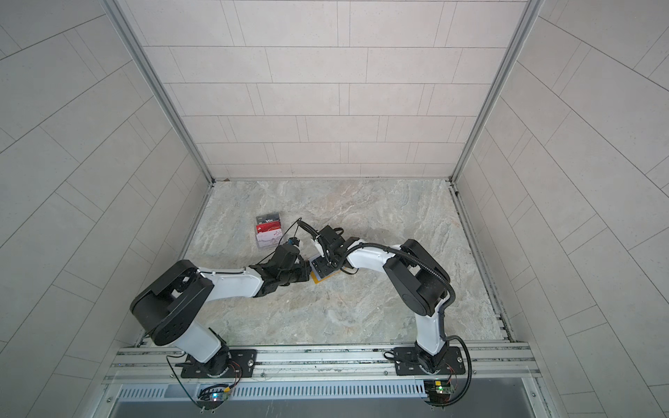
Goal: Take the credit cards out of the card holder
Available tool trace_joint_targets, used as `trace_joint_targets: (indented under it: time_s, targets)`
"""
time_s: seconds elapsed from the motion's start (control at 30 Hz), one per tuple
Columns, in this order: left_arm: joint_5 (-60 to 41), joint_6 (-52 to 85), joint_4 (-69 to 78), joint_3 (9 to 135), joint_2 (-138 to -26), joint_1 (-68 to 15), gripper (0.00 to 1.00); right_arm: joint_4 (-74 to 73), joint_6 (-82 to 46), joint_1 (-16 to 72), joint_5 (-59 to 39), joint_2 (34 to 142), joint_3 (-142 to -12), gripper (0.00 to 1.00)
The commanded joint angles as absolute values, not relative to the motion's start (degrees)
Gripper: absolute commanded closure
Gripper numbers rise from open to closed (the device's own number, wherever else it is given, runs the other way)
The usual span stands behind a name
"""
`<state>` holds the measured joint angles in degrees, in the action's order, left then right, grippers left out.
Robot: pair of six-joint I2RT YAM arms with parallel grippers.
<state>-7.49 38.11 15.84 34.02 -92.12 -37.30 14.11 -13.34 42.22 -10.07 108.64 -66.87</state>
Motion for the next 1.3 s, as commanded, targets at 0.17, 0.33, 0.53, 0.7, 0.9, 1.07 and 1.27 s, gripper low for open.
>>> trace_joint_targets:
  time_s: [0.17,0.33,0.53,0.7,0.9,1.07,1.27]
  targets:
    - [-7.3,37.0,13.5,32.5,-92.7,-36.7,1.0,14.9,-12.7,42.9,-7.5,110.5,-67.3,0.28]
    - [-7.2,36.9,13.5,32.4,-93.2,-36.5,1.0,15.3,-12.4,42.9,-6.9,110.4,-67.3,0.28]
    - [-7.5,37.2,13.8,32.4,-94.0,-36.5,1.0,14.2,-11.3,43.0,-10.3,109.7,-66.4,0.27]
    - [-7.5,37.3,13.6,32.4,-94.1,-36.5,1.0,14.6,-11.0,43.0,-10.9,110.4,-66.5,0.27]
    - [-7.2,37.0,12.9,32.3,-93.7,-36.4,1.0,15.4,-11.4,43.0,-8.6,110.9,-66.9,0.28]
    - [-7.3,36.6,12.4,32.4,-93.6,-36.4,1.0,15.6,-11.6,42.9,-8.4,111.1,-66.8,0.35]
    - [-7.2,36.2,12.0,32.5,-94.0,-36.3,1.0,15.1,-12.5,42.3,-8.2,110.8,-66.0,0.42]
